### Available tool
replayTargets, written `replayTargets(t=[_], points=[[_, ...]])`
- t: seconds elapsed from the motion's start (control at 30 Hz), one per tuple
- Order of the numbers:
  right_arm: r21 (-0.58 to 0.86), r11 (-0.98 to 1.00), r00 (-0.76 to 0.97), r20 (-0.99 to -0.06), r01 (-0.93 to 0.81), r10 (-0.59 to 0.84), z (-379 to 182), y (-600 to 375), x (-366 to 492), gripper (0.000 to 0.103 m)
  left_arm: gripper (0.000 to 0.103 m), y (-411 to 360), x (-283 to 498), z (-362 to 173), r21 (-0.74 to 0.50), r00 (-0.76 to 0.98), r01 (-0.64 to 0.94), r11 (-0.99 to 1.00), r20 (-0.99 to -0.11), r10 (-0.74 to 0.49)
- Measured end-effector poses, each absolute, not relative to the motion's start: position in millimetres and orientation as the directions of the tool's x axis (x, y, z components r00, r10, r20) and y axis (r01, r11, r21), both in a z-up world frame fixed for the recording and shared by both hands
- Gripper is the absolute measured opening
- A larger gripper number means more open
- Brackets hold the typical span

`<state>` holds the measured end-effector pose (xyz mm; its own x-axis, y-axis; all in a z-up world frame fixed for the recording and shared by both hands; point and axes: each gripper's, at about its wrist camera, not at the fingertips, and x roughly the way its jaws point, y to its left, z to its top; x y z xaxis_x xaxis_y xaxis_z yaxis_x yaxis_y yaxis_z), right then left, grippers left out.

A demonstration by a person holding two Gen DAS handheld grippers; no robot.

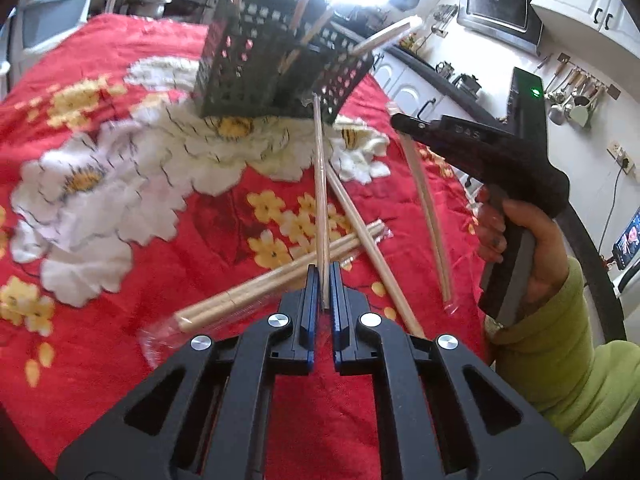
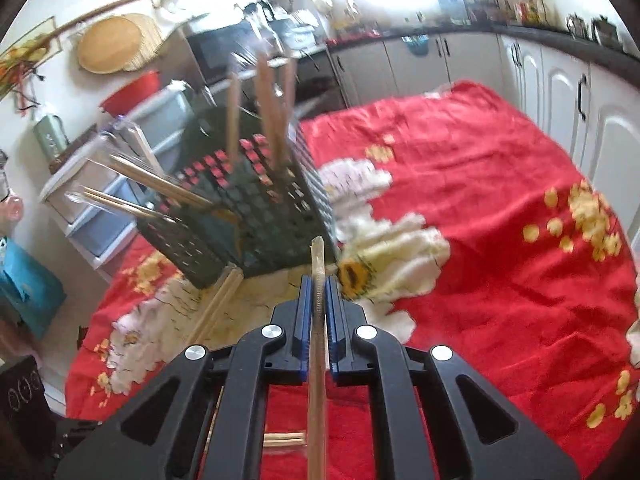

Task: Organize utensils
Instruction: 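Lift both held chopsticks upright and carry them above the caddy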

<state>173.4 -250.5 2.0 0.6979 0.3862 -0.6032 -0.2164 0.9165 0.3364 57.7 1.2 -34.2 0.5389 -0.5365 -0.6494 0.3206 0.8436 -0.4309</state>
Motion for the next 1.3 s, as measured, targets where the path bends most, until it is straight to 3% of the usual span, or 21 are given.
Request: replayTargets(t=[0.63, 0.8, 1.3], points=[[0.258, 0.886, 0.821, -0.341, -0.386, 0.457, 86, -224, 127, 0.006, 0.003, 27, 56, 26, -0.348, 0.673, 0.317, 0.882, -0.573, -0.468], [0.236, 0.876, 0.838, -0.269, -0.421, 0.475, 109, -219, 120, 0.006, 0.003, 35, 62, 41, -0.359, 0.666, 0.313, 0.879, -0.577, -0.473], [0.225, 0.87, 0.86, -0.174, -0.439, 0.479, 145, -218, 129, 0.006, 0.004, 67, 95, 84, -0.376, 0.61, 0.302, 0.876, -0.63, -0.48]])
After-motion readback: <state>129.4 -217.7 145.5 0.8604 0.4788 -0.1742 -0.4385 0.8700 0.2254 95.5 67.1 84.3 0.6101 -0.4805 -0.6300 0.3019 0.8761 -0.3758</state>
